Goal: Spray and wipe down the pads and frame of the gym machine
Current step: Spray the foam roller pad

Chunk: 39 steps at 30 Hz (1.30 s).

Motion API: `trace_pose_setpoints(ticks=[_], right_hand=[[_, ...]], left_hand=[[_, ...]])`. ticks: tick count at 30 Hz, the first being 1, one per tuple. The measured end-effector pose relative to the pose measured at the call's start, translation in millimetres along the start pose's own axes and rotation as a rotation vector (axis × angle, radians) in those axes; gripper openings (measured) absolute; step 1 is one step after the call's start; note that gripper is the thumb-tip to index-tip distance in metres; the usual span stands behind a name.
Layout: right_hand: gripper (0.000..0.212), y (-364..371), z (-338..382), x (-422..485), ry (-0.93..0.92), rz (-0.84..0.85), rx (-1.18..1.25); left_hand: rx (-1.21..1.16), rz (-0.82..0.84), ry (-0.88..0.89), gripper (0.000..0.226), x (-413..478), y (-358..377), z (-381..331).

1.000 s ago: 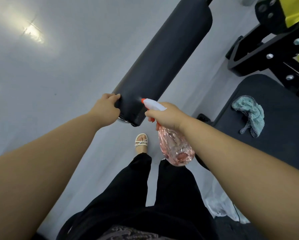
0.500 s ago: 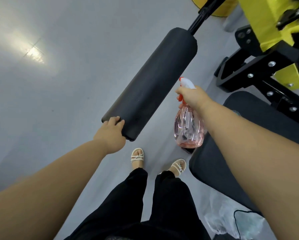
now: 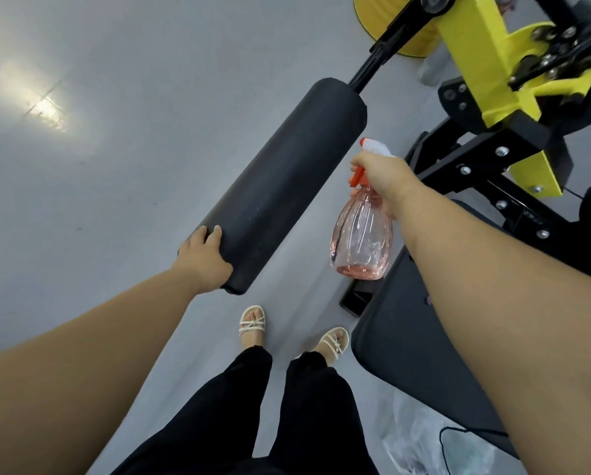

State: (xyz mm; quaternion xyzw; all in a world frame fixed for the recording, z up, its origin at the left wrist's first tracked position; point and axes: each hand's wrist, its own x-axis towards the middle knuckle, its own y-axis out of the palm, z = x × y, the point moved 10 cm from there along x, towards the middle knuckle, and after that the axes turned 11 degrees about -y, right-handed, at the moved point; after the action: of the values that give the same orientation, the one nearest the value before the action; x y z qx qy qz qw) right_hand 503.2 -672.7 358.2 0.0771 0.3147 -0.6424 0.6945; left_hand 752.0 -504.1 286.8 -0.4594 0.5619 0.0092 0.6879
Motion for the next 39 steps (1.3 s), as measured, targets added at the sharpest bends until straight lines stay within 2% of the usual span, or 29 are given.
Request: trace_pose_setpoints(ticks=[3,6,9,12,14,17,22,26,29,34,39], right_hand=[[0.010,10,-3,-1,0.020,0.037,-0.047],[0.011,21,-6,-3,-0.011,0.052,-0.043],[0.035,26,-14,-4,0.000,0.073,-0.072],[0.035,32,-16,-11,-0.003,0.088,-0.060],[0.036,41,-21,-17,0.000,0.142,-0.104],[0.035,63,-33,-33,-0.007,0.307,-0.286],[0.046,100,-62,-61,0.006,0.447,-0.319],[0.046,123,-83,-81,0.027,0.576,-0.388],[0.040,124,-88,-84,0.028,0.556,-0.376],[0.045,115,-69,-78,-0.065,0.546,-0.454],[0.036,86,-45,-61,-0.070,0.376,-0.381]], left_hand=[[0.036,-0.008,0.016,0.074,-12,6,-3],[0.086,-0.031,0.064,0.065,-25,11,-11],[0.101,-0.032,0.104,0.055,-33,14,-16],[-0.021,-0.066,0.112,0.054,-33,4,-15],[-0.109,-0.111,0.048,0.059,-27,-8,-6],[-0.163,-0.057,-0.074,0.067,-13,-8,14],[-0.037,-0.034,-0.006,0.075,-9,1,21],[0.015,-0.062,0.039,0.072,-14,-1,22],[0.018,-0.085,0.061,0.071,-20,1,21],[0.077,-0.132,0.084,0.072,-41,19,12],[0.024,-0.129,0.102,0.067,-53,26,0]])
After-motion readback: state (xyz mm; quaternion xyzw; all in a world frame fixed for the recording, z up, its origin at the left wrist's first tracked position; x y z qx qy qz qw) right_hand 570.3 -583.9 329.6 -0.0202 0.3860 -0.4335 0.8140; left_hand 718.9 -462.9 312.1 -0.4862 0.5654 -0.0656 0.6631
